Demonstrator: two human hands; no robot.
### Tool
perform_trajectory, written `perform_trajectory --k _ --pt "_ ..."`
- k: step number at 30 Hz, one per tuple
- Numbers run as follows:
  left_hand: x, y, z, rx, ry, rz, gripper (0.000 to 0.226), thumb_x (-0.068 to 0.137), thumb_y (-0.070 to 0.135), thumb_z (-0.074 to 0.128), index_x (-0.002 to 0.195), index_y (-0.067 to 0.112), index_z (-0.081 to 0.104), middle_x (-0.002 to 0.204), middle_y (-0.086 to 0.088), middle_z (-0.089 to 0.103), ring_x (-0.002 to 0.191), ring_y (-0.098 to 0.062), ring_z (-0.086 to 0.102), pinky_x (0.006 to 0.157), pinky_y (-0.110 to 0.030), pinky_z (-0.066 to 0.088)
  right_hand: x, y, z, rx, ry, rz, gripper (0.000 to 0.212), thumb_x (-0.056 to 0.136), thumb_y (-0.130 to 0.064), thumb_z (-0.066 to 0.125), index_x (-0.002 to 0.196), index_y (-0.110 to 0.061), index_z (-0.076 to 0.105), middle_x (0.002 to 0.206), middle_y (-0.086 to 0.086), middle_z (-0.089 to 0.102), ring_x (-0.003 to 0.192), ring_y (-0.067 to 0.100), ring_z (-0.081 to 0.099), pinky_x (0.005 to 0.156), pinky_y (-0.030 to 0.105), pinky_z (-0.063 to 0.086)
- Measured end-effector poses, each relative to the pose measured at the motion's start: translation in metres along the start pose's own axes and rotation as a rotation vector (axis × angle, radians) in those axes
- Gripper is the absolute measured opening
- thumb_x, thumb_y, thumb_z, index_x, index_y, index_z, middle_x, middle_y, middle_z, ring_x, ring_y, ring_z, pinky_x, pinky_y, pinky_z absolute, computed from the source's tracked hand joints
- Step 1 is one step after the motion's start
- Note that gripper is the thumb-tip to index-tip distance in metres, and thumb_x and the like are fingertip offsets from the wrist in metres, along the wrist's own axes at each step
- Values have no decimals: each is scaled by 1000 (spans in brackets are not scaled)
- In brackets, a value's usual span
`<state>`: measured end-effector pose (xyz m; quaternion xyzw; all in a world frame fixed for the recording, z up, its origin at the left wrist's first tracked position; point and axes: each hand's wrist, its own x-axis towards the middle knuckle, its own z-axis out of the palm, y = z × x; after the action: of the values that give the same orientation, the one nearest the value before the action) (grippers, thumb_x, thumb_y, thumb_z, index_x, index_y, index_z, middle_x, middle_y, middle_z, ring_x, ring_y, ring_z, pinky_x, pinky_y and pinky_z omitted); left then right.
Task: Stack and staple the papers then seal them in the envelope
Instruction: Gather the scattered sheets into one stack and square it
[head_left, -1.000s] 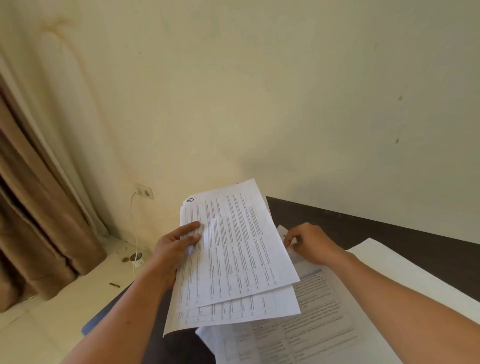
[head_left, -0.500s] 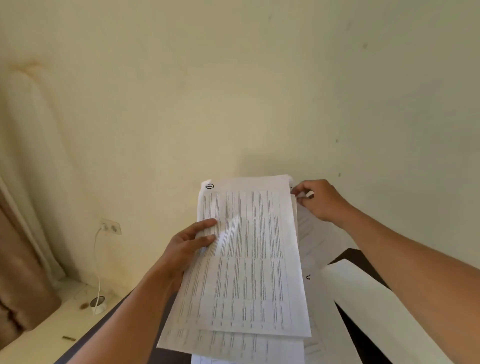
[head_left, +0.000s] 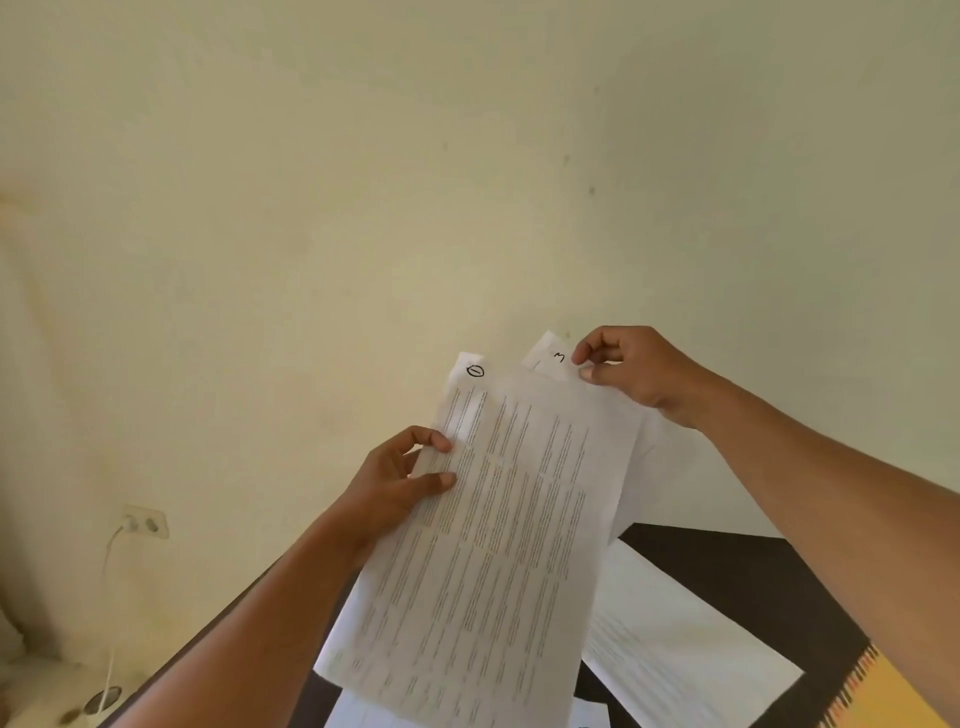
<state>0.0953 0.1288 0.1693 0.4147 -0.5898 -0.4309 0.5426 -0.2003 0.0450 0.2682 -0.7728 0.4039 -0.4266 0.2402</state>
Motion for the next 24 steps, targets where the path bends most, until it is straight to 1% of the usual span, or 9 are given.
perform_trajectory --k 3,6,9,11,14,17,20,22,24 --pt "2 14 23 110 -33 80 21 89 -5 67 98 11 58 101 -11 75 84 -29 74 67 -40 60 -13 -4 -13 56 -49 22 16 91 0 67 93 -15 71 88 1 62 83 12 55 82 22 42" --pt "4 21 46 308 24 180 21 91 0 67 97 20 63 106 -4 74 89 -23 74 68 -30 61 -25 -10 -27 96 -88 48 17 91 6 64 100 -7 70 96 2 71 92 12 61 95 27 46" --pt "5 24 66 457 158 278 25 92 7 68 97 30 64 105 9 70 87 -8 69 61 -11 52 -38 -17 -36 131 -107 59 20 91 9 60 103 -4 70 97 2 74 91 12 66 95 25 48" --pt "6 24 76 458 201 309 25 92 9 68 97 33 63 107 11 68 86 -4 66 58 -7 48 -44 -21 -42 128 -98 58 21 91 9 58 103 -5 70 97 2 74 91 12 66 95 25 49" --pt "10 23 87 435 179 324 23 92 12 70 96 33 64 108 9 69 88 -9 67 59 -10 50 -51 -22 -51 136 -85 57 22 92 9 57 100 -7 70 95 3 73 89 12 66 91 24 50" --pt "13 22 95 398 147 311 23 91 12 71 97 33 65 109 7 69 87 -11 69 59 -17 55 -56 -22 -57 204 -76 83 21 94 8 56 99 -8 70 92 4 73 79 13 66 74 21 55" --pt "15 19 102 379 120 294 23 91 12 71 98 33 65 111 8 67 89 -10 69 60 -19 56 -56 -19 -61 196 -45 89 20 95 5 57 98 -9 70 88 3 73 67 9 65 63 22 53" --pt "17 16 104 393 123 275 24 90 14 72 98 35 65 114 11 66 92 -9 68 64 -21 58 -55 -15 -61 150 -7 88 17 95 -1 59 95 -12 71 81 0 70 61 7 59 64 23 48" --pt "19 11 103 367 142 231 23 89 15 74 96 36 67 119 9 64 97 -16 69 72 -33 63 -53 -10 -59 99 47 112 10 95 -11 64 96 -17 72 81 -2 67 63 10 54 70 27 44"
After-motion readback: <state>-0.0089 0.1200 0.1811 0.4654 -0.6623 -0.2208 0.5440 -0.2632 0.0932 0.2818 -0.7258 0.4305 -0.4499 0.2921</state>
